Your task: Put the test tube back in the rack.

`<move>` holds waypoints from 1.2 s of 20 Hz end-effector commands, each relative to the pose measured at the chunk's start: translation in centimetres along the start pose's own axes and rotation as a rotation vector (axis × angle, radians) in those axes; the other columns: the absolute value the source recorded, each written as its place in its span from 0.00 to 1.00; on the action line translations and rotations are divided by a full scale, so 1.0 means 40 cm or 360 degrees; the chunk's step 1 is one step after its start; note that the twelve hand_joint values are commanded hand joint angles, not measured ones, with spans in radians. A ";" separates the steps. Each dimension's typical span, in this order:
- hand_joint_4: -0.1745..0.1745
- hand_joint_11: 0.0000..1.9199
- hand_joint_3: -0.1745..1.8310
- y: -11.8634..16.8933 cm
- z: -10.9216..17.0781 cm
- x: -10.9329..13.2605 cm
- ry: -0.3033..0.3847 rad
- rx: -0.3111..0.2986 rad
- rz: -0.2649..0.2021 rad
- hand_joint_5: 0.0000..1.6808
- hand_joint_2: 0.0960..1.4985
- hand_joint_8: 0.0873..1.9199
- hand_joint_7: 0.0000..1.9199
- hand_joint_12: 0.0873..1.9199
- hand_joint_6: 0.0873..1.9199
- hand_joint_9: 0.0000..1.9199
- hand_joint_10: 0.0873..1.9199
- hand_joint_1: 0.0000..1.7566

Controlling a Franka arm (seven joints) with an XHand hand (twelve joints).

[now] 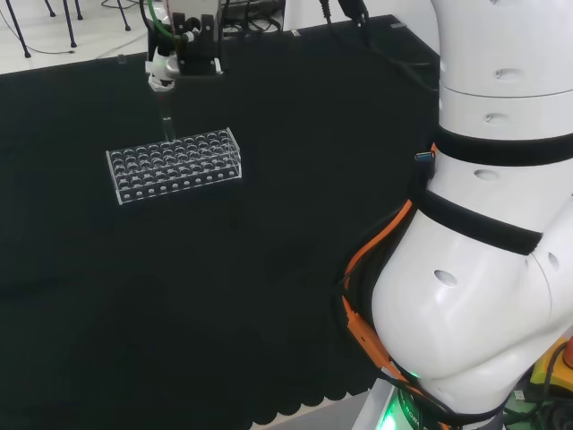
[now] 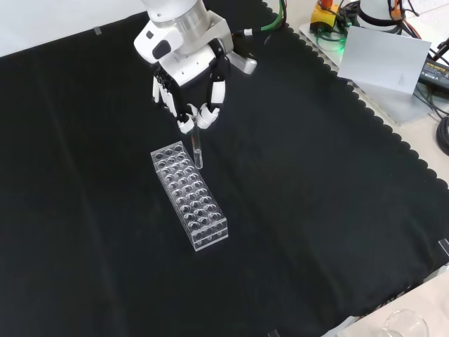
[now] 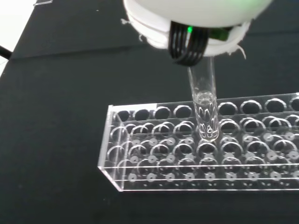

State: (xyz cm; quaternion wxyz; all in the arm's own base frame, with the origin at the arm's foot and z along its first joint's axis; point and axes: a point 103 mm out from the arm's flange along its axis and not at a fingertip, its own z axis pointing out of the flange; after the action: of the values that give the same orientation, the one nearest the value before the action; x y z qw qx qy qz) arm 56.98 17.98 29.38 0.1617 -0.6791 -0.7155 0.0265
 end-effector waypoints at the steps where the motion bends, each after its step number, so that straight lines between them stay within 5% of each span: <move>1: 0.00 0.50 0.36 0.008 0.015 0.034 -0.0007 0.0016 -0.0039 0.83 0.41 0.34 0.73 0.62 0.01 0.68 0.26 0.82; 11: 0.00 0.50 0.36 0.023 0.067 -0.010 -0.0066 0.0066 0.0013 0.83 0.41 0.34 0.73 0.62 0.01 0.68 0.26 0.82; 24: 0.00 0.50 0.36 0.071 0.066 0.006 -0.0044 0.0029 -0.0003 0.83 0.41 0.34 0.73 0.62 0.01 0.68 0.26 0.82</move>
State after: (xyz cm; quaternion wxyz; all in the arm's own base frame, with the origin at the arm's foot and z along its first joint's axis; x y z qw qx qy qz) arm 58.18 18.53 26.37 0.1610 -0.6781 -0.7157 0.0450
